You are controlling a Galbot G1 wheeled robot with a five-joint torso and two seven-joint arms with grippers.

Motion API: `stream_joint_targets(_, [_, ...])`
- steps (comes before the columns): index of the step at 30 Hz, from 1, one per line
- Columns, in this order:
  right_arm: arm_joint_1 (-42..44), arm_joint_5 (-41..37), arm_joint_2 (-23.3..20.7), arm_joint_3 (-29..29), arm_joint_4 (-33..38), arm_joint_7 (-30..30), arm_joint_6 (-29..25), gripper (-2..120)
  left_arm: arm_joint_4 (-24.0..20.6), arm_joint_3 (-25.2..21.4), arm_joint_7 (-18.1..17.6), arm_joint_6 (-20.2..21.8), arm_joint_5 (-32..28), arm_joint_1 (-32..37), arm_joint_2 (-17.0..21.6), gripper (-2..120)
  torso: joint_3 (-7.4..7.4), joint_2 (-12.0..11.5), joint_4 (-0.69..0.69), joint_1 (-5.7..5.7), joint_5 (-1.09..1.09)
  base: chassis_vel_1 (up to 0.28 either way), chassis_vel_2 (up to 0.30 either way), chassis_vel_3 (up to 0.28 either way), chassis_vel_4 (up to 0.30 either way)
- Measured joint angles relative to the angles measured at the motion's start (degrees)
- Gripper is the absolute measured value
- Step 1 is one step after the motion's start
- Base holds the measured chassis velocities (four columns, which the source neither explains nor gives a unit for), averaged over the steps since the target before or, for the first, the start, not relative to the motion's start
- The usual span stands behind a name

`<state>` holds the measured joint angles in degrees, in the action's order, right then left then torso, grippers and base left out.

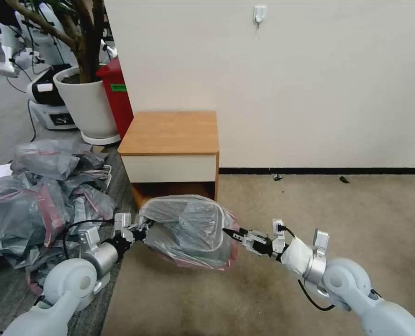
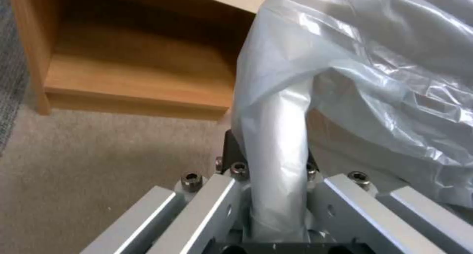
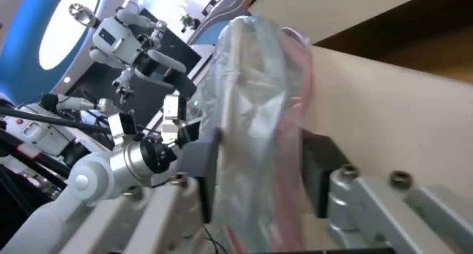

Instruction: Pick up the garbage bag from the table and place it over the trash can.

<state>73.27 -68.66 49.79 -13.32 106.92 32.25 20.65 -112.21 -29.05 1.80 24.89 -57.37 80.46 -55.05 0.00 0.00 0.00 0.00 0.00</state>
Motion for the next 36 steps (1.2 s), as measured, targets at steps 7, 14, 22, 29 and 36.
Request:
stream_joint_targets(7, [-0.23, 0.06, -0.15, -0.03, -0.21, 0.27, -0.05, 9, 0.17, 0.08, -0.1, 0.0, 0.13, -0.18, -0.08, 2, 0.0, 0.0, 0.01, 0.0, 0.0, 0.0, 0.0, 0.0, 0.0])
stream_joint_targets(14, [-0.16, 0.18, -0.3, -0.3, -0.45, 0.81, -0.16, 0, 0.43, 0.31, -0.07, -0.01, 0.18, -0.51, -0.06, 2, 0.0, 0.0, 0.01, 0.0, -0.01, 0.0, 0.0, 0.0, 0.0])
stream_joint_targets(22, [-0.95, 3.75, 0.34, 0.45, -1.13, -0.09, -1.58, 0, 0.42, 0.56, -0.07, -0.01, 0.19, -0.5, -0.2, 2, 0.0, 0.0, 0.0, 0.0, 0.0, 0.0, 0.0, 0.0, 0.0])
stream_joint_targets(29, [-1.9, 11.9, 0.64, 0.55, 0.0, -5.33, -3.29, 0, 0.37, 0.62, -0.07, -0.01, 0.19, -0.27, -0.22, 2, 0.0, 0.0, 0.0, 0.0, 0.0, 0.0, 0.0, 0.0, 0.0])
stream_joint_targets(36, [-2.41, 25.17, 1.1, 1.38, 0.17, -8.22, -4.58, 0, -0.03, 1.3, -0.07, 0.08, 0.17, -0.65, -1.01, 2, 0.0, 0.0, 0.0, 0.0, 0.0, 0.0, 0.0, 0.0, 0.0])
